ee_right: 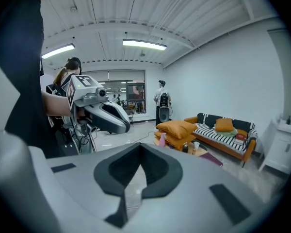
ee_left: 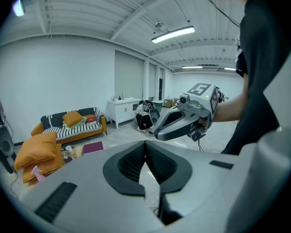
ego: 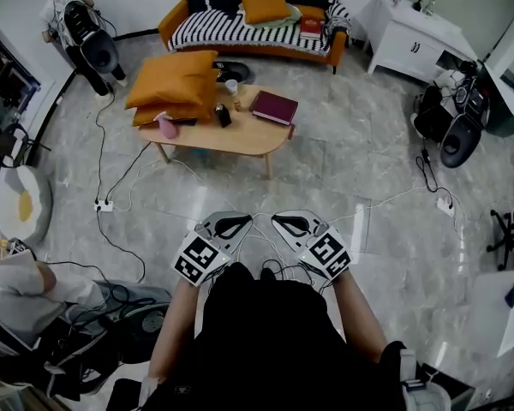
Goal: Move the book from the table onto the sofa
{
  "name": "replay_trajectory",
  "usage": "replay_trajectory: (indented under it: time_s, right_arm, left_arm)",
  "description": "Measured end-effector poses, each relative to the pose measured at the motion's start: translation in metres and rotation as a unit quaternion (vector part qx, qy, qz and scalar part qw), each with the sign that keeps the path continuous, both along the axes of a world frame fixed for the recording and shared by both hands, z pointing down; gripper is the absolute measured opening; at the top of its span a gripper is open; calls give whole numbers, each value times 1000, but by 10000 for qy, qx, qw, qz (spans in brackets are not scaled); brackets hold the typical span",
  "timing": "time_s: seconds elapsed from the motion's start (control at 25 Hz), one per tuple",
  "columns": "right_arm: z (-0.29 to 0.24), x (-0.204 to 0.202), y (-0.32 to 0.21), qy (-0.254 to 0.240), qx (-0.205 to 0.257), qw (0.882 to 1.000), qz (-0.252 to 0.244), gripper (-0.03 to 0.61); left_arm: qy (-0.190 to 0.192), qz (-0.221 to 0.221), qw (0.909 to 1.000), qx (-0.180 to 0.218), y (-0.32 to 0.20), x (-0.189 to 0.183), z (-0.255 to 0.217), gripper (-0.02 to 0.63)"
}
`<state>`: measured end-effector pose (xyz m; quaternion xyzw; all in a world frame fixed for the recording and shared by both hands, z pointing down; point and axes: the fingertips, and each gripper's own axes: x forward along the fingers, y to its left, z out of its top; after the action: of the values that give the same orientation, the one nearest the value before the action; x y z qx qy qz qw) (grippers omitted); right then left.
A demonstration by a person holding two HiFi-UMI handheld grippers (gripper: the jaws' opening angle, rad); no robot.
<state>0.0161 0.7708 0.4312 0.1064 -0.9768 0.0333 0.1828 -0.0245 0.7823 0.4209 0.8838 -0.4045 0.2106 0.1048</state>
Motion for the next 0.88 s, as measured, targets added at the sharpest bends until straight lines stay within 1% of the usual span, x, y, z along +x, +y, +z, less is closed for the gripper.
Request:
replay_trajectory:
  time_s: [0.24,0.48,0.64,0.8,0.88]
  right_arm:
    - [13,0,0,41,-84,9999,80,6]
    - [35,-4,-28,266,-163,9989,352,6]
    - [44,-14,-59,530,-258,9965,590,6]
    - [41,-45,-97,752,-280,9937,785,6]
    - [39,-55,-115,807,-295,9919,934,6]
  left_arm:
    - [54,35,9999,-89,1,2,11,9]
    - [155,175,9995,-218,-28,-14,34,9]
    - [347,293,9984,-351,-53,-36,43,9]
    - [513,454,9963,-526,-86,-73,46,9]
    - [562,612,9947,-606,-102,-83,47,9]
